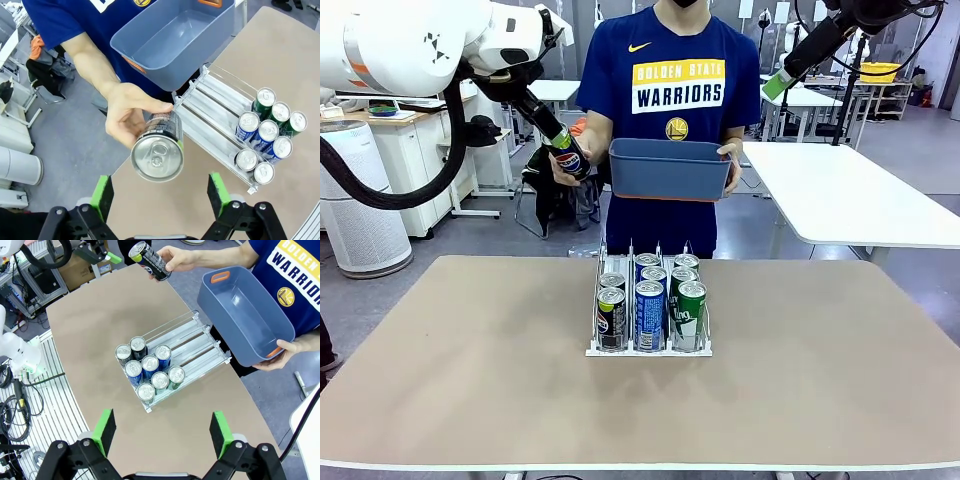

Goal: Fill the beverage cans into the dispenser.
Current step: Pick up the Pepsi coke handed by the human.

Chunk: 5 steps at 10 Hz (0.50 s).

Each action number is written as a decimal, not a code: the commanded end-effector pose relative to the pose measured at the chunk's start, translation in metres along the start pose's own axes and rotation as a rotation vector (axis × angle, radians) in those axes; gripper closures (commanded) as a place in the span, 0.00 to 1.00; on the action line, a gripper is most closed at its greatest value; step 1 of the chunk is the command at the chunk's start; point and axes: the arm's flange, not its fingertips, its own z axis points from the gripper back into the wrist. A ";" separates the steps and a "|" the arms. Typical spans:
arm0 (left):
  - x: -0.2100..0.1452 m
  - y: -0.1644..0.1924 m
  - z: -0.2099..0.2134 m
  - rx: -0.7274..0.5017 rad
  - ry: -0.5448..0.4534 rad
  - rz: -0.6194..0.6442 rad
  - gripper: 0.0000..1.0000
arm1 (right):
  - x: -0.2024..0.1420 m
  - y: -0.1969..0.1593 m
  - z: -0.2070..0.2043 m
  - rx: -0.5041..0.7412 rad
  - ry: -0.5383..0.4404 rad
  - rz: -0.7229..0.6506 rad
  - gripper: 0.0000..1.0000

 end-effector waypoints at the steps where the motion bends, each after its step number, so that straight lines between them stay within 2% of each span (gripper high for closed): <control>1: 0.004 0.014 -0.011 -0.035 -0.029 0.052 0.00 | 0.000 0.000 0.001 0.011 0.005 -0.003 0.00; 5: 0.003 0.025 -0.026 -0.031 -0.063 0.022 0.00 | 0.000 0.000 0.001 0.011 0.005 -0.003 0.00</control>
